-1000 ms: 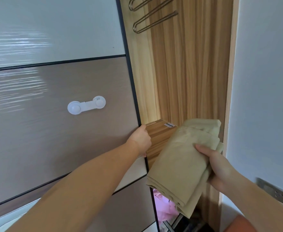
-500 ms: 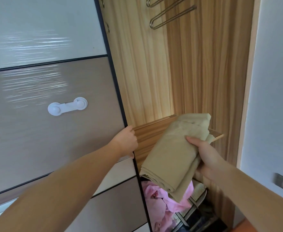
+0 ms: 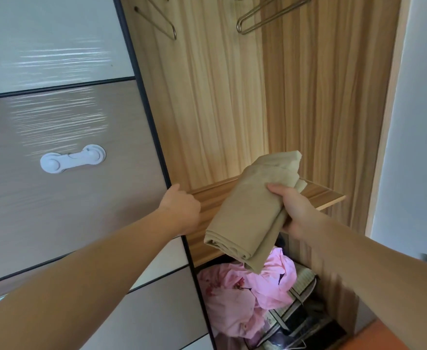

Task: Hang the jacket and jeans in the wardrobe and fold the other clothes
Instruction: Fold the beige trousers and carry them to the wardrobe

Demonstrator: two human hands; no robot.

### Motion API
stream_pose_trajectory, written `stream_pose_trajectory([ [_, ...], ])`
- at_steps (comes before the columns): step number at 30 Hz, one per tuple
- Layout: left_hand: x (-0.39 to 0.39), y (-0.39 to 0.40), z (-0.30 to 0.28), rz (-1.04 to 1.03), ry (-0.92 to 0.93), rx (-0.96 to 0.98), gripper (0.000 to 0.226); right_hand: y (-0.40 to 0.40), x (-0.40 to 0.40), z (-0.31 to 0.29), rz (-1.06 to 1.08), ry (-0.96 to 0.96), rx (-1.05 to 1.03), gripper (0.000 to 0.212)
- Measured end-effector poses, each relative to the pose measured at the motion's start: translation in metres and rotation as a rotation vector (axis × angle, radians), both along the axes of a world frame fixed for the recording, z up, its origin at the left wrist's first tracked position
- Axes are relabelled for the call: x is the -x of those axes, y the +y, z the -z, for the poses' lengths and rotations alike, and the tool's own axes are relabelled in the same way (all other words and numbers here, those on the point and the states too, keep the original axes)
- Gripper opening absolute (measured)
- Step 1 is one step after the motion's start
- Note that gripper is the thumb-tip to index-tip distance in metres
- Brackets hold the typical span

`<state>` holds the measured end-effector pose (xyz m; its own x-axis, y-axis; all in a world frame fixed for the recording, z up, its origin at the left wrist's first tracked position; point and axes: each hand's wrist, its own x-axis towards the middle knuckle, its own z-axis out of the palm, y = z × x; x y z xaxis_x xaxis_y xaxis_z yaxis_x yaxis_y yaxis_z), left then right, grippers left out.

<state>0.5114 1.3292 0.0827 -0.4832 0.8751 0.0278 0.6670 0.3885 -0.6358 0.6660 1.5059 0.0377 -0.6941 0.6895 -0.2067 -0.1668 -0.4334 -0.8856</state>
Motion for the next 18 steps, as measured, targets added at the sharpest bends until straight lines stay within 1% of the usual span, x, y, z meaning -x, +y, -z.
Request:
stream_pose_trajectory([
  [1,-0.005,0.005,-0.003,-0.03,-0.202,-0.182,0.042,0.001,0.002,-0.003,-0.002,-0.004,-0.012,0.083],
  [2,-0.008,0.011,-0.004,-0.05,-0.463,-0.399,0.046,0.002,0.003,-0.007,-0.016,-0.016,-0.03,0.079],
  [3,-0.01,0.018,-0.006,-0.086,-0.764,-0.615,0.05,0.004,0.003,-0.011,-0.038,-0.024,-0.051,0.072],
  [4,-0.014,0.025,-0.008,-0.151,-1.088,-0.786,0.056,0.005,0.003,-0.016,-0.072,-0.026,-0.069,0.061],
  [5,-0.019,0.032,-0.01,-0.216,-1.384,-0.902,0.069,0.009,0.003,-0.02,-0.117,-0.025,-0.081,0.049],
  [6,-0.022,0.038,-0.008,-0.27,-1.602,-0.955,0.08,0.015,0.003,-0.024,-0.165,-0.028,-0.094,0.04],
  [7,-0.024,0.045,-0.004,-0.3,-1.742,-0.981,0.081,0.022,0.004,-0.027,-0.213,-0.036,-0.116,0.035],
  [9,-0.022,0.058,0.004,-0.302,-1.904,-1.023,0.067,0.036,0.006,-0.032,-0.308,-0.063,-0.173,0.035],
  [12,-0.016,0.085,0.011,-0.296,-2.066,-1.125,0.046,0.061,0.019,-0.033,-0.421,-0.125,-0.224,0.042],
  [14,-0.008,0.107,0.016,-0.308,-2.103,-1.209,0.037,0.082,0.034,-0.031,-0.438,-0.139,-0.23,0.05],
  [15,-0.002,0.119,0.019,-0.322,-2.101,-1.259,0.037,0.093,0.041,-0.028,-0.436,-0.134,-0.233,0.051],
  [18,0.025,0.164,0.03,-0.387,-2.075,-1.478,0.045,0.127,0.061,-0.017,-0.457,-0.13,-0.194,0.05],
])
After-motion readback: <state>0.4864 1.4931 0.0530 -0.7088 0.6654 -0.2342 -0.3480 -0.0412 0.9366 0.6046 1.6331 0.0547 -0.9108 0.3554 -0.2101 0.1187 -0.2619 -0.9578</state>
